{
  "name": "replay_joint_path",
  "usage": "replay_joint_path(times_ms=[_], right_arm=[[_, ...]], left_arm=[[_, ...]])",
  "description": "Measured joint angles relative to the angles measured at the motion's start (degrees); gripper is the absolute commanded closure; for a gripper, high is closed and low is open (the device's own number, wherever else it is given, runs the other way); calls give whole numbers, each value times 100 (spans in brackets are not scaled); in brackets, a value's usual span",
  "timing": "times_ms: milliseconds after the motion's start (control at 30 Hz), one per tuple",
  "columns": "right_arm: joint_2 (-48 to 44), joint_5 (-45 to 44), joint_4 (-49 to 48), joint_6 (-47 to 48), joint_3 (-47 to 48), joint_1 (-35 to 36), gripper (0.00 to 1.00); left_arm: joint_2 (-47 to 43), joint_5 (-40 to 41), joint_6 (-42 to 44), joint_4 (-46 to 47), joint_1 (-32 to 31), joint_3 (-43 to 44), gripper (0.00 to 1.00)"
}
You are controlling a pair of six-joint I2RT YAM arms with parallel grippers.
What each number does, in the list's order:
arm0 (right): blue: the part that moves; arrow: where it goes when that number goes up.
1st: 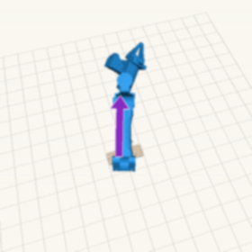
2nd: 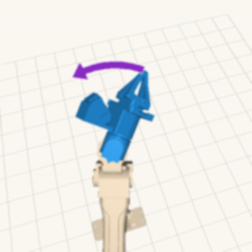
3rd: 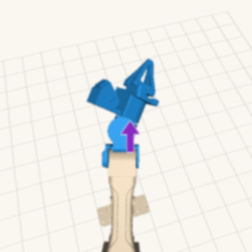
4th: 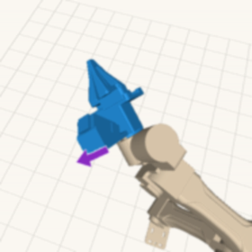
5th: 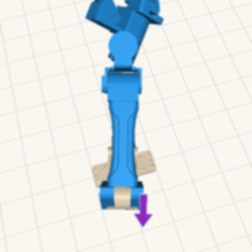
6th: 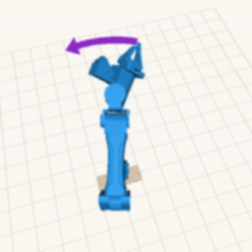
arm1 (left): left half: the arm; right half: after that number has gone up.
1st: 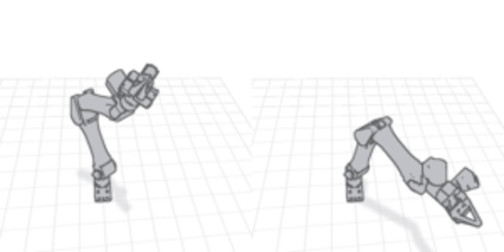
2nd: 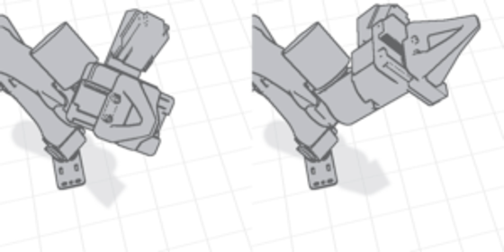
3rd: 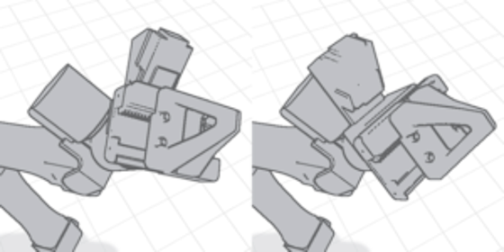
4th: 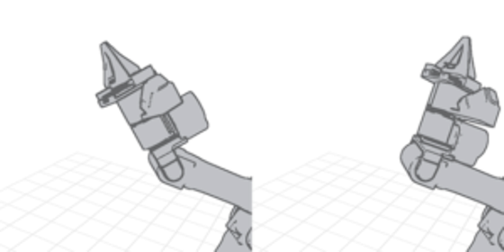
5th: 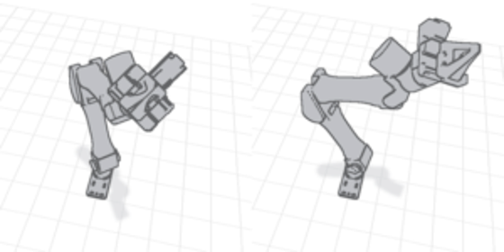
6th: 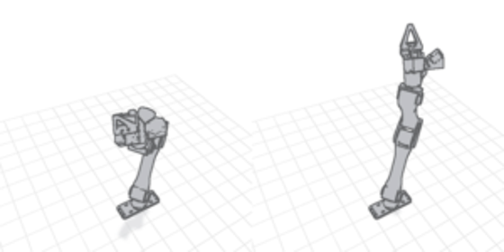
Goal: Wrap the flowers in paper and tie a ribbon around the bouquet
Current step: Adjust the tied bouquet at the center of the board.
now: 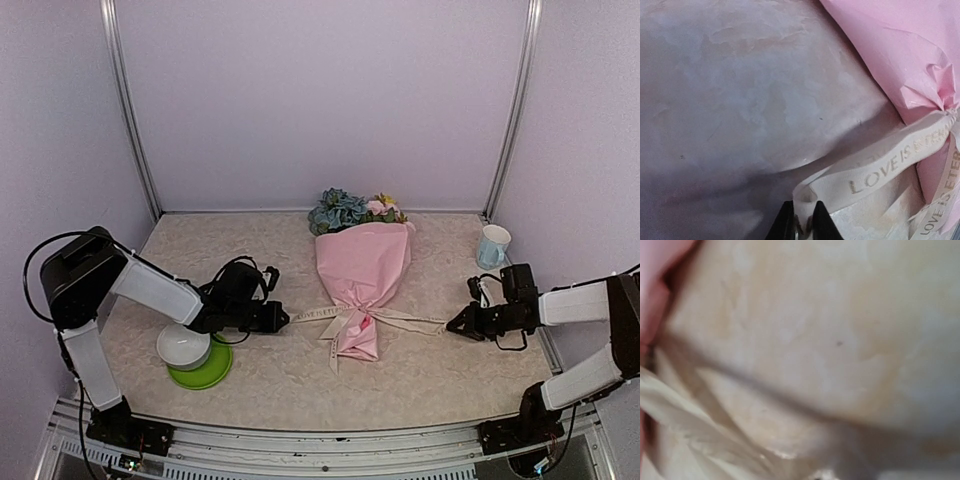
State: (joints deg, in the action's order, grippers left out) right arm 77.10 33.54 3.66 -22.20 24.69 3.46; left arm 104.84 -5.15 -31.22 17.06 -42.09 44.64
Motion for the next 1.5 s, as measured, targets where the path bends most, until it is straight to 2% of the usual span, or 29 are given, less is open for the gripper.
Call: replay_joint_path(times_ms=[100, 133, 200, 233, 300, 367, 467, 533, 567, 633, 700, 767, 967, 1233, 1433, 1500], right_arm=[[-111, -146, 282, 81, 98, -68, 54], [-216, -236, 417, 118, 179, -79, 52], [-533, -459, 678, 164, 396, -92, 49], [-693, -573, 765, 177, 487, -98, 49], [-1102, -859, 940, 190, 695, -101, 50], [-1513, -1093, 1027, 192, 863, -101, 55], [-1836, -1187, 1025, 160, 933, -76, 62], [-1860, -1193, 1025, 85, 927, 57, 63], [-1843, -1189, 1023, 61, 920, 184, 63], [-1797, -1180, 1021, -2, 907, 505, 62], [-1727, -1178, 975, -24, 907, 857, 62], [-1644, -1174, 918, -44, 907, 1110, 62], [-1244, -1163, 726, -48, 920, 1585, 63], [-1021, -1154, 667, -50, 929, 1908, 64], [-1019, -1154, 632, -44, 953, 1932, 65], [-1016, -1150, 625, -44, 955, 1941, 66]], left_arm=[[-164, 188, 101, -138, 0, -4, 31], [-267, 306, 136, -251, 0, -7, 18], [-542, 608, 210, -461, 2, -33, 4], [-697, 752, 251, -549, 0, -46, 2], [-1150, 1172, 345, -693, -24, -72, 2], [-1572, 1596, 466, -726, -96, -103, 11], [-2076, 1963, 831, -675, -498, -166, 39], [-2155, 1657, 1215, -549, -968, -170, 48], [-2111, 1362, 1388, -498, -1163, -170, 49], [-1860, 699, 1637, -407, -1405, -170, 41], [-1495, 275, 1821, -376, -1419, -170, 30], [-1058, -46, 2020, -378, -1384, -170, 27], [-313, -372, 2382, -339, -1309, 28, 36], [127, -385, 2651, 203, -1204, 240, 37], [284, -363, 2811, 553, -1193, 243, 46], [293, -369, 2861, 647, -1196, 243, 53]])
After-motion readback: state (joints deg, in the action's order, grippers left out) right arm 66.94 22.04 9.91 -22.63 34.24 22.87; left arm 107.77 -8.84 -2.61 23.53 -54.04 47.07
